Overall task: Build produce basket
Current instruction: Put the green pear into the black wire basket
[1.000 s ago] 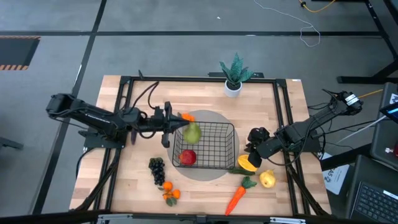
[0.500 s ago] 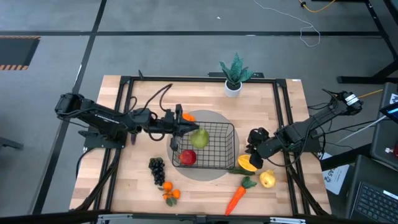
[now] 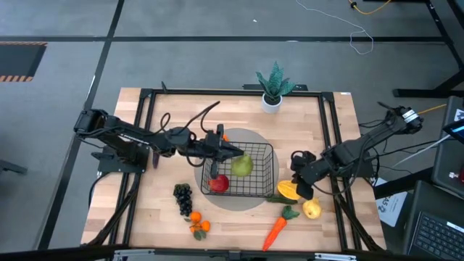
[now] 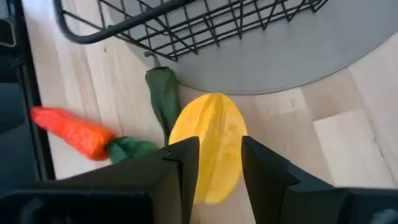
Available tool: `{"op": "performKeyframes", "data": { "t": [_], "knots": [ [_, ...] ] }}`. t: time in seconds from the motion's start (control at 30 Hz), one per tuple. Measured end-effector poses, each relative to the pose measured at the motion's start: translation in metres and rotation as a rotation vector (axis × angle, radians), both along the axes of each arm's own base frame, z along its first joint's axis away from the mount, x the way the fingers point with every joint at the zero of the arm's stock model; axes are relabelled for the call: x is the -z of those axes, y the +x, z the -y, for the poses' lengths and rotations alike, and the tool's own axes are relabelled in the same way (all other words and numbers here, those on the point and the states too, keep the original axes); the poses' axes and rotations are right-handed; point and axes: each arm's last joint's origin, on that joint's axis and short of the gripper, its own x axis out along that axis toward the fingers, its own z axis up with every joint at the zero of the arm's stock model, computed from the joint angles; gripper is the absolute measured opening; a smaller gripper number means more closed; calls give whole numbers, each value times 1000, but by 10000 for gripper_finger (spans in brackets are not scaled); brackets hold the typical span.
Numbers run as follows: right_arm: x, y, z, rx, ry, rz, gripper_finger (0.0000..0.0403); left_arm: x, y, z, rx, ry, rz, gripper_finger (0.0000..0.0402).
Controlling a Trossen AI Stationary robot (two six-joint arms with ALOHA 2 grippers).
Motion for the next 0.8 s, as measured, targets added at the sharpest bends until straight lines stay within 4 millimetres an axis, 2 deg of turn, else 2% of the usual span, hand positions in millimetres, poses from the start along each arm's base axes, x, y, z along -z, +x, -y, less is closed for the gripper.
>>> {"op": "performKeyframes", "data": {
  "t": [0.17, 0.33, 0.6, 0.8],
  "knots": [
    [-10, -4, 1, -74, -22, -47, 110, 0, 0, 0, -3, -1, 0, 0],
    [-14, -5, 2, -57, -22, -69, 110, 2, 0, 0, -3, 2, -26, 0],
    [-14, -8, -3, -32, 156, -161, 110, 4, 1, 0, -5, 4, -47, 0],
    [-14, -8, -4, -23, 193, -182, 110, 6, 3, -8, -31, -5, -40, 0]
  ]
}}
